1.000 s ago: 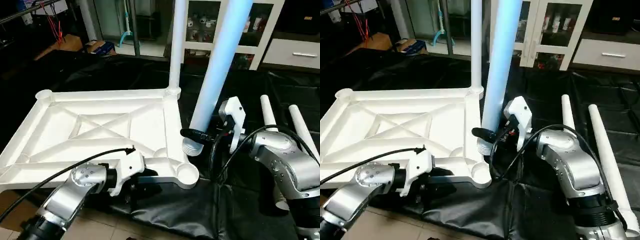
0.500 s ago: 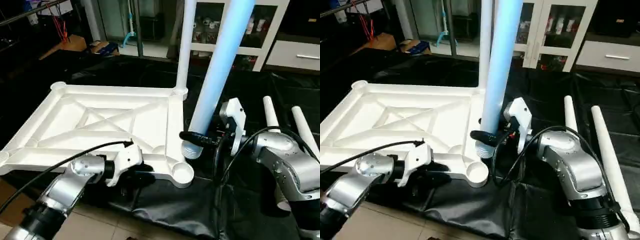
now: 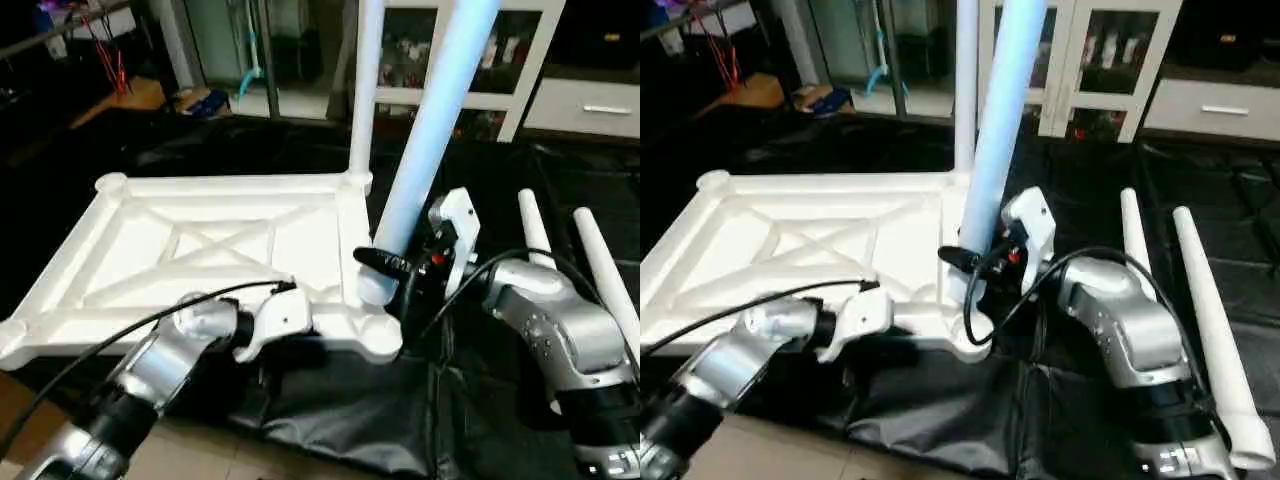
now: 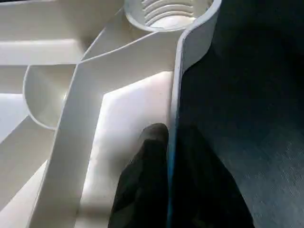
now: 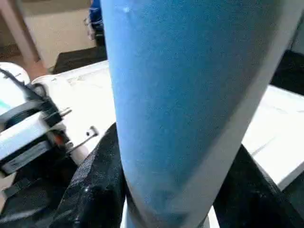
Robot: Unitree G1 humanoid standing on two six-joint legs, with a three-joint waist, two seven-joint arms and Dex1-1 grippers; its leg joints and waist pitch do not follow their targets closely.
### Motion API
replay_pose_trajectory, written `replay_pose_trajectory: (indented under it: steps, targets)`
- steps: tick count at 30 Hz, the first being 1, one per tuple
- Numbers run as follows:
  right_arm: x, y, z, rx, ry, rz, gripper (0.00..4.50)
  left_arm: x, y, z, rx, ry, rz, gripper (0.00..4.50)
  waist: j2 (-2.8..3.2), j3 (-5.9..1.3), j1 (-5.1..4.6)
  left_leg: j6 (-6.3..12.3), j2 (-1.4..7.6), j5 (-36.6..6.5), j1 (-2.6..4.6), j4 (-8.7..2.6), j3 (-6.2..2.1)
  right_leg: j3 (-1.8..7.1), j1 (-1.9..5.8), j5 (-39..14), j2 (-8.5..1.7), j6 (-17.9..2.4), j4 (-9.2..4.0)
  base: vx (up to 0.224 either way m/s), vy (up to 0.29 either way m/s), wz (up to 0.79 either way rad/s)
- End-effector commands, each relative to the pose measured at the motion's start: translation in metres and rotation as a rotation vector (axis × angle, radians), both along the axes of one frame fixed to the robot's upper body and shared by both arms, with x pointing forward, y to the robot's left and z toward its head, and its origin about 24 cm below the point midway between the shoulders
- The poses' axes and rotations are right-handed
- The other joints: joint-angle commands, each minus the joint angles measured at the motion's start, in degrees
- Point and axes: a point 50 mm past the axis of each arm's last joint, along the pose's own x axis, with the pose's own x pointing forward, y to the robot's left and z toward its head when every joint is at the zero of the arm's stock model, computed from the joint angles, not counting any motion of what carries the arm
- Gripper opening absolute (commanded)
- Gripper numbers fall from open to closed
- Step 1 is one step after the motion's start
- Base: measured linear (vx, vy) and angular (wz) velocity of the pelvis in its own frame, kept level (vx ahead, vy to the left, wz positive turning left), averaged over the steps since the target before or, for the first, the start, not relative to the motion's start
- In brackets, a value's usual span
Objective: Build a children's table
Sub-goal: Insert table leg to table base
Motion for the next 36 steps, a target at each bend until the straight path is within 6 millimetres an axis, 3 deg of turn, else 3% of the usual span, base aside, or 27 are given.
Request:
replay_pose_trajectory:
  steps: [1,6,10,11,14,22,27,29,36]
  targets:
    - [-0.001,0.003,0.005,-0.001,0.004,0.064,1.87,0.002,0.007,-0.014,0.049,0.057,0.107,0.19,-0.94,-2.84,-0.13,-1.13,5.3,-16.94,1.43,-5.68,-2.7,2.68,1.0,-16.99,-4.64,-12.44,-4.55,0.0,0.0,0.0]
    - [-0.005,0.003,0.004,-0.028,0.036,0.149,1.87,0.005,0.009,-0.012,-0.005,0.095,0.159,0.0,-1.26,-2.88,-0.72,0.64,5.23,-15.04,0.71,-5.56,-2.87,2.43,1.69,-15.3,-4.78,-13.51,-4.35,0.0,0.0,0.0]
    - [-0.003,-0.001,0.007,-0.072,0.007,0.184,1.87,0.005,0.011,-0.015,-0.016,0.095,0.173,0.0,-1.47,-2.81,-0.98,1.63,5.22,-15.04,0.88,-5.35,-2.7,2.5,1.32,-17.33,-4.78,-13.47,-4.71,0.0,0.0,0.0]
    - [0.0,-0.003,0.007,-0.086,-0.007,0.169,1.87,0.004,0.012,-0.015,-0.017,0.09,0.166,0.0,-1.71,-2.8,-1.15,1.61,5.26,-15.36,0.83,-5.33,-2.72,2.45,1.26,-17.93,-4.81,-13.54,-4.72,0.0,0.0,0.0]
    - [0.007,-0.005,0.006,-0.104,-0.023,0.141,1.87,0.002,0.012,-0.013,-0.043,0.105,0.183,0.0,-1.66,-2.6,-1.38,0.93,5.22,-16.99,0.92,-5.44,-2.78,2.4,1.06,-21.43,-4.76,-12.94,-4.96,0.0,0.0,0.0]
    - [0.004,0.007,-0.014,-0.112,0.05,0.192,1.87,-0.002,0.011,-0.014,-0.039,0.097,0.167,0.0,-1.59,-2.63,-1.63,1.48,5.35,-16.94,0.89,-5.58,-2.83,2.44,0.97,-19.64,-4.7,-13.33,-4.85,0.0,0.0,0.0]
    - [0.002,0.008,-0.016,-0.142,0.065,0.237,1.87,-0.001,0.011,-0.014,-0.033,0.099,0.167,0.0,-1.44,-2.61,-1.59,1.39,5.39,-17.05,0.93,-5.65,-2.75,2.53,0.99,-18.85,-4.67,-13.36,-4.85,0.0,0.0,0.0]
    - [0.004,0.007,-0.017,-0.182,0.056,0.245,1.87,-0.001,0.011,-0.013,-0.036,0.102,0.16,0.0,-1.16,-2.59,-1.6,1.05,5.41,-17.68,1.0,-5.7,-2.82,2.5,0.95,-19.37,-4.67,-13.32,-4.89,0.0,0.0,0.0]
    - [0.014,0.009,-0.023,-0.244,0.044,0.228,1.87,0.0,0.011,-0.012,-0.036,0.1,0.136,0.0,-1.01,-2.6,-1.91,0.03,5.34,-19.75,1.03,-5.73,-2.89,2.52,0.75,-20.82,-4.69,-13.3,-5.05,0.0,0.0,0.0]
